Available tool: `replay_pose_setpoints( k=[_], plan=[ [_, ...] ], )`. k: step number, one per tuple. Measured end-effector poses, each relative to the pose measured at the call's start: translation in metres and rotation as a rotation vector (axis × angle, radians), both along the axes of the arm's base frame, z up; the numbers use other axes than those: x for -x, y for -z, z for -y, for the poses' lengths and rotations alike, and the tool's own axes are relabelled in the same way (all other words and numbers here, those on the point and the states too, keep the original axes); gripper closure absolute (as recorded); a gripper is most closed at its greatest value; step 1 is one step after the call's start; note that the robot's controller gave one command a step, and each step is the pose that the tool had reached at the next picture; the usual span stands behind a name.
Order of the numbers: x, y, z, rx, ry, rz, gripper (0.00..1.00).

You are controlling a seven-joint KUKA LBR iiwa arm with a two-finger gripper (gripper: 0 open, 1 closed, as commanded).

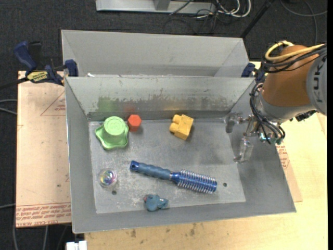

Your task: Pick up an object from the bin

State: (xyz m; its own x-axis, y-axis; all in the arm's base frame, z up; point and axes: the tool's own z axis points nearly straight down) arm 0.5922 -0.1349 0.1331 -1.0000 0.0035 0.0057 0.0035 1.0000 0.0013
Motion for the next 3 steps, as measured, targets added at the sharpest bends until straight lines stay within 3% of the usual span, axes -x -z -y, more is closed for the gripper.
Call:
replay_pose_setpoints(
  k=[1, 2, 3],
  plan=[
    [0.072, 0.037, -0.084, -0.003, -0.207, 0.003, 0.00],
    [0.107, 0.062, -0.148, -0.002, -0.161, 0.022, 0.00],
    [0.111, 0.064, -0.144, 0.000, -0.157, 0.007, 1.00]
  ],
)
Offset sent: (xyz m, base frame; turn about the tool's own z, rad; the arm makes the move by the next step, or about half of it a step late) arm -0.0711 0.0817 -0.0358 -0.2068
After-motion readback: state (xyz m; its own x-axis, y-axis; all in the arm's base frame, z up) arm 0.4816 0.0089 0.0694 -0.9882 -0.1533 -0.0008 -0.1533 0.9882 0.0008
